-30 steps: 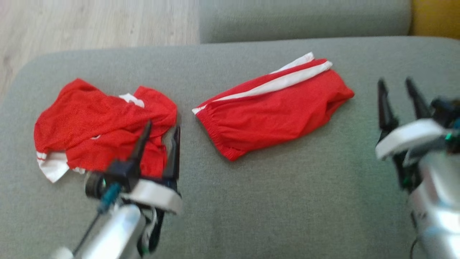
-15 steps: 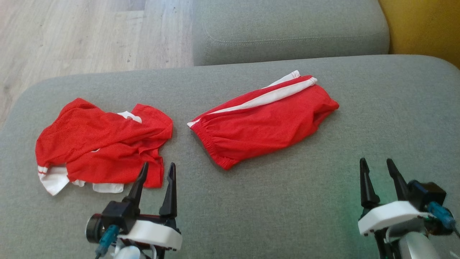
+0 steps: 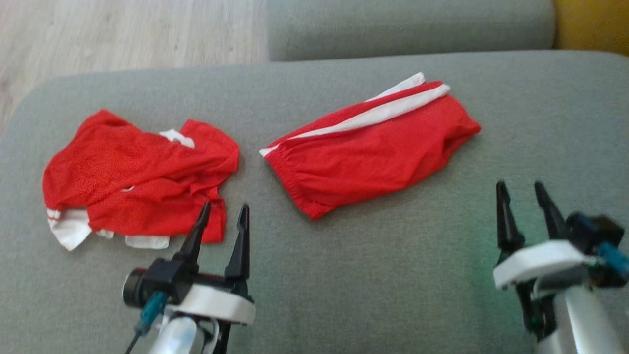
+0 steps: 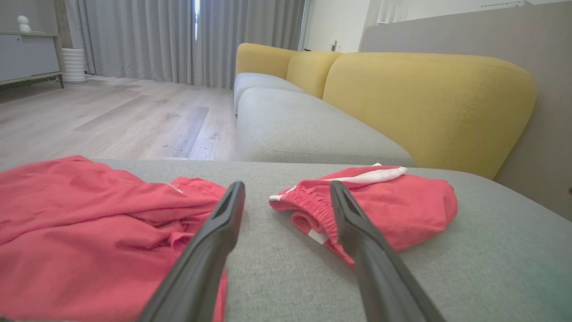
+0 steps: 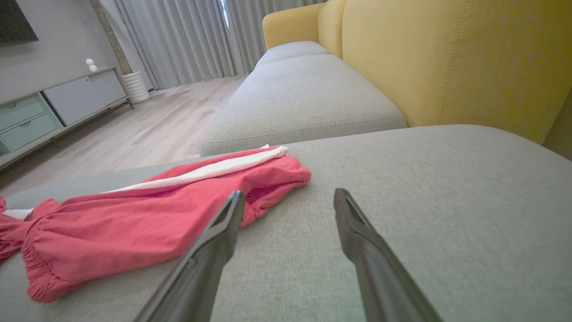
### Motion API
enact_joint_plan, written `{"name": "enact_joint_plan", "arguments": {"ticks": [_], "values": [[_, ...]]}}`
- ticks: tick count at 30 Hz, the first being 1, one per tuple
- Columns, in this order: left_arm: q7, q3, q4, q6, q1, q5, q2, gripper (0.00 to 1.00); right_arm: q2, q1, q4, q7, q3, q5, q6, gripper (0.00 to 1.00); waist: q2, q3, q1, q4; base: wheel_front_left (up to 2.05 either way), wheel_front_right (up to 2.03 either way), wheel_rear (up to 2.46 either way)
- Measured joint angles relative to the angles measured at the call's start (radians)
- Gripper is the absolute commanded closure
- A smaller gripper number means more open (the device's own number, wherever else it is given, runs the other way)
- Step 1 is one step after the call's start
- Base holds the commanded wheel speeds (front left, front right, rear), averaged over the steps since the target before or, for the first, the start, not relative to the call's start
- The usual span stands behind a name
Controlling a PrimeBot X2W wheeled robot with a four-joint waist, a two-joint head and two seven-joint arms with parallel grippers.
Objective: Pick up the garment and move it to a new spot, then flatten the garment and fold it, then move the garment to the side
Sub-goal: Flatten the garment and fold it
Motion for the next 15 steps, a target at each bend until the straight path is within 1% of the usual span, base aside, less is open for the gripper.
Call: {"name": "enact_joint_plan", "arguments": {"ticks": [4,7,10,13,15], "values": [[0.0,0.008,0.003,-0.021,-0.059,0.013,-0.013,0.0,0.0,-0.112,0.015,0.067,-0.027,0.028,0.0,0.0,0.0,0.053,0.0001,0.024,0.0,0.0,0.0],[0.0,0.009,0.007,-0.033,-0.093,0.023,-0.028,0.0,0.0,-0.218,0.074,0.125,-0.076,0.062,0.0,0.0,0.0,0.094,0.0002,0.047,0.0,0.0,0.0],[0.0,0.008,0.016,-0.044,-0.117,0.029,-0.037,0.0,-0.001,-0.323,0.169,0.174,-0.146,0.065,0.0,0.0,0.0,0.129,0.0002,0.074,0.0,0.0,0.0],[0.0,0.005,0.026,-0.053,-0.135,0.029,-0.048,0.0,-0.001,-0.427,0.295,0.222,-0.246,0.07,0.0,0.0,0.0,0.159,0.0002,0.105,0.0,0.0,0.0],[0.0,0.002,0.031,-0.059,-0.144,0.029,-0.053,0.0,-0.001,-0.488,0.376,0.234,-0.31,0.052,0.0,0.0,0.0,0.175,0.0002,0.123,0.0,0.0,0.0]]}}
